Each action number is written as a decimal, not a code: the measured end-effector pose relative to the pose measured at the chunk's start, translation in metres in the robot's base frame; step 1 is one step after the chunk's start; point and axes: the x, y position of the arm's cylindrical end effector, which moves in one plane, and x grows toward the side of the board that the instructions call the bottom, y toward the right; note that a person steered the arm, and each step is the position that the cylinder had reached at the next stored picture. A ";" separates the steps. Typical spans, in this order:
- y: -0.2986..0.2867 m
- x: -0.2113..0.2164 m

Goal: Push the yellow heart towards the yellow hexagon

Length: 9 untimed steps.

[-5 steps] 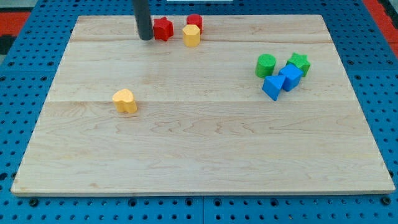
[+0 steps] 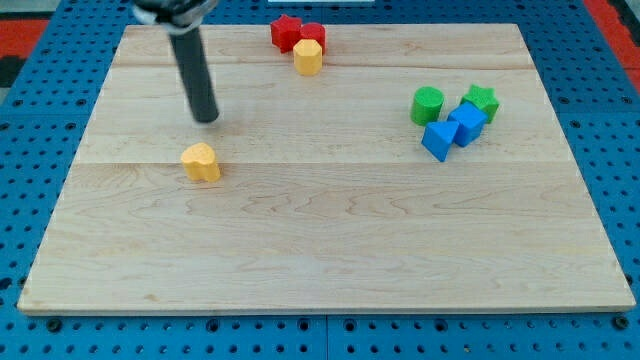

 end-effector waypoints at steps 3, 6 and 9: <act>-0.061 0.111; 0.012 0.049; 0.034 0.016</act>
